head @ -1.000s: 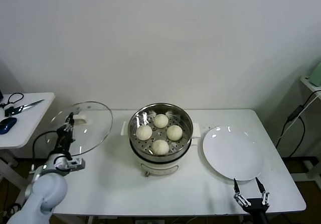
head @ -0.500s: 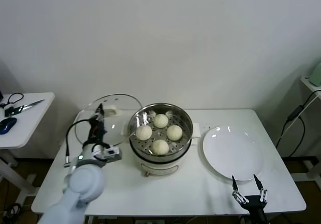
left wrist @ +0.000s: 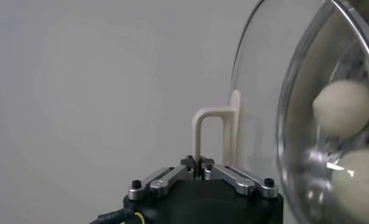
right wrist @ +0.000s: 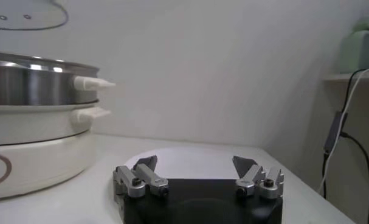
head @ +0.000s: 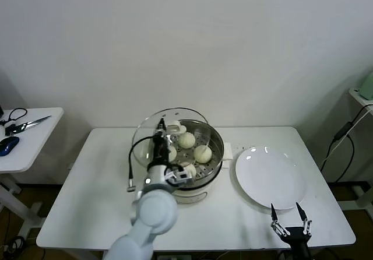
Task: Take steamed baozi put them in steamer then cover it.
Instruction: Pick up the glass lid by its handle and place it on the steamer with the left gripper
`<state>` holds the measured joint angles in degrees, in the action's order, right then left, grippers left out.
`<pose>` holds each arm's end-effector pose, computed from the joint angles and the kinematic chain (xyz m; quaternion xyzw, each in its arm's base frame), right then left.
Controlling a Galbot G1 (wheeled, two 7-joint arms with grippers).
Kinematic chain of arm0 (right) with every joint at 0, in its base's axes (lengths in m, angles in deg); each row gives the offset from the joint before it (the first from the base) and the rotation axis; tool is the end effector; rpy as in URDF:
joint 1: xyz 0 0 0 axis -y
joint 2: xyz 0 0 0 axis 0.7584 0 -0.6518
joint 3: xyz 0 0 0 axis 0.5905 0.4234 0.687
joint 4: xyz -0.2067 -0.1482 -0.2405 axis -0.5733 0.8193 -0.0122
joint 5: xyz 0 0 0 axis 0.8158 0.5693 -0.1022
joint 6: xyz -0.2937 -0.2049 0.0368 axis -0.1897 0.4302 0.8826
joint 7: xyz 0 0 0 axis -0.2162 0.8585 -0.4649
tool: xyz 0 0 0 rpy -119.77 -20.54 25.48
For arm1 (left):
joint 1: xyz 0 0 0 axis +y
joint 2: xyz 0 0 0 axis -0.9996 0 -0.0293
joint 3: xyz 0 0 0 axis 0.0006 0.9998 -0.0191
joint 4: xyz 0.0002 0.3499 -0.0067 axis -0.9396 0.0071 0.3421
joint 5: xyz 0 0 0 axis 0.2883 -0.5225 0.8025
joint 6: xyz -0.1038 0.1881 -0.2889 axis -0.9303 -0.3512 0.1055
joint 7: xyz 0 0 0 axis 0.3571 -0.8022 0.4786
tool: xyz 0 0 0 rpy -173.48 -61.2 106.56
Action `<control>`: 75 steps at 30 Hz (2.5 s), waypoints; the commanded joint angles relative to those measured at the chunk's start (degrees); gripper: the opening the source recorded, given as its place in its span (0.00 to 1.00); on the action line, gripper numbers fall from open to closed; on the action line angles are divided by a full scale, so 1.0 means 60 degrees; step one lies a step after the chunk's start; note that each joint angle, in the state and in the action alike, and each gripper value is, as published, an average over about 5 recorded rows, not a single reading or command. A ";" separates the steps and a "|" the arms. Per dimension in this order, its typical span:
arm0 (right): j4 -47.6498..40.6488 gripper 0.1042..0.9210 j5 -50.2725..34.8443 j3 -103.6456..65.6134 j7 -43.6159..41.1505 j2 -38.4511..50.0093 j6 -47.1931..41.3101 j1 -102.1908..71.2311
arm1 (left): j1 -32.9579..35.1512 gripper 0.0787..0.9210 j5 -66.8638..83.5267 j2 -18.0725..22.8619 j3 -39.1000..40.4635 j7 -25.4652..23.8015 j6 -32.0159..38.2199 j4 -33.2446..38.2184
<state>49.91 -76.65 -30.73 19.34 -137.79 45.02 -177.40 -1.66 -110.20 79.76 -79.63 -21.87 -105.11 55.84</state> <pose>0.1122 -0.1187 -0.4304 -0.0071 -0.9984 0.0440 0.0334 0.2933 -0.1403 -0.2160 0.0337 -0.7612 -0.6474 0.0156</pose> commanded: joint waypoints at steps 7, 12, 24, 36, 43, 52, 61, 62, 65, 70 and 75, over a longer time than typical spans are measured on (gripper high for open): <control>-0.0099 0.88 -0.0177 0.0038 0.0076 0.0054 0.0258 0.0048 | -0.0122 0.07 -0.1632 0.1921 0.1008 -0.0237 -0.0111 -0.1030; -0.0127 0.88 -0.0186 0.0040 0.0099 0.0026 0.0296 0.0045 | -0.0015 0.07 -0.1954 0.2286 0.0947 0.0028 0.0038 -0.1541; -0.0111 0.88 -0.0152 0.0030 0.0131 -0.0054 0.0345 -0.0034 | 0.0092 0.07 -0.1977 0.1780 0.0518 0.0428 0.0186 -0.2131; -0.0034 0.88 -0.0149 -0.0025 0.0149 -0.0122 0.0383 -0.0130 | 0.0034 0.07 -0.1709 0.1593 0.0368 0.0779 0.0204 -0.2431; -0.0014 0.88 -0.0162 -0.0043 0.0155 -0.0134 0.0406 -0.0152 | -0.0053 0.07 -0.1582 0.1495 0.0255 0.1071 0.0268 -0.2755; -0.0047 0.88 -0.0136 -0.0023 0.0145 -0.0193 0.0410 -0.0139 | -0.0038 0.07 -0.1581 0.1312 0.0155 0.1027 0.0277 -0.2730; 0.0022 0.88 -0.0140 -0.0025 0.0122 -0.0214 0.0444 -0.0146 | 0.0082 0.07 -0.1574 0.1490 0.0320 0.1045 0.0257 -0.2566; 0.0032 0.88 -0.0141 -0.0028 0.0120 -0.0214 0.0442 -0.0145 | 0.0083 0.07 -0.1573 0.1512 0.0326 0.1058 0.0258 -0.2586; 0.0073 0.88 -0.0141 -0.0041 0.0117 -0.0212 0.0419 -0.0130 | 0.0053 0.07 -0.1560 0.1548 0.0290 0.1140 0.0270 -0.2721; 0.0171 0.88 -0.0189 -0.0068 0.0104 -0.0194 0.0301 -0.0116 | 0.0021 0.12 -0.1511 0.1508 0.0231 0.1172 0.0301 -0.2825; 0.0323 0.88 -0.0719 0.0026 0.0331 -0.0140 -0.0142 -0.0168 | 0.0123 0.28 -0.1409 0.1438 0.0235 0.1155 0.0345 -0.2632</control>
<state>50.98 -77.98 -30.99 20.10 -138.91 46.82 -178.23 -0.10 -118.10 87.97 -77.85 -15.13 -102.93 41.52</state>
